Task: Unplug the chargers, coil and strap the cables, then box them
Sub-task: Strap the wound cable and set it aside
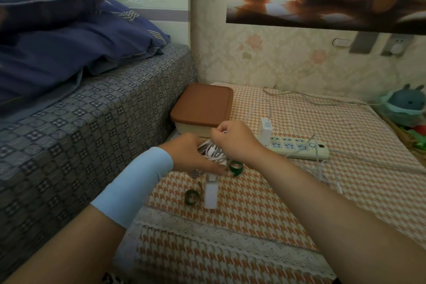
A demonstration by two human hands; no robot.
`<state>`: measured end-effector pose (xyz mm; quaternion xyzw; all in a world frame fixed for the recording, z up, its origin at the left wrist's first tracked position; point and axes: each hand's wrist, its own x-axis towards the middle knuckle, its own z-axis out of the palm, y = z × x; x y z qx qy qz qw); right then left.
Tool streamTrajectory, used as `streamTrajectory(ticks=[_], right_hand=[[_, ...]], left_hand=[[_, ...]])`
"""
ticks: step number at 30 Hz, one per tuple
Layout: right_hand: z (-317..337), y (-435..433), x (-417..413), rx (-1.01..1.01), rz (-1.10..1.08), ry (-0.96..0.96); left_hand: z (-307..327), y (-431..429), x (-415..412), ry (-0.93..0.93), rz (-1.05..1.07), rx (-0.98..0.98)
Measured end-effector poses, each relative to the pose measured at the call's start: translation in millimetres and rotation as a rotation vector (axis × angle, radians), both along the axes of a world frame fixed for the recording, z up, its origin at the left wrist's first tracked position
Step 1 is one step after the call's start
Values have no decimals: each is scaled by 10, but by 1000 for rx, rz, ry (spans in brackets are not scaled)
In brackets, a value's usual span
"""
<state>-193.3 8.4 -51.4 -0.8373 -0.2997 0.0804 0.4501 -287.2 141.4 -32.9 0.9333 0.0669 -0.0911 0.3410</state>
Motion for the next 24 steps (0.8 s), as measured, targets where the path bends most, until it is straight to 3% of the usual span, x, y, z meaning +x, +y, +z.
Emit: streamTrajectory(ticks=[3,6,12,16,17,20,22,24], right_hand=[[27,72,-32,-48,39,-100],[100,113,-14,-24,0,-209],[198,-1,31,55,-3,-172],[201,-138,151,312,26,247],[153,-195,204,293,3,263],[-124,-420,353,-239,5,-164],[-340,-533,416,-571,119,-297],[-507,-575,427,-738,227,-367]], left_hand=[[-17,121,-51,76,-29,-131],[-119,73,-22,2,33,-325],[-246,-76,138,-74,122,-417],[-238,-151,209,-164,235,-490],[-242,-144,223,-192,272,-499],[-280,-95,220,-214,317,-498],[-327,-80,209,-194,309,-484],[-373,-95,211,-185,298,-502]])
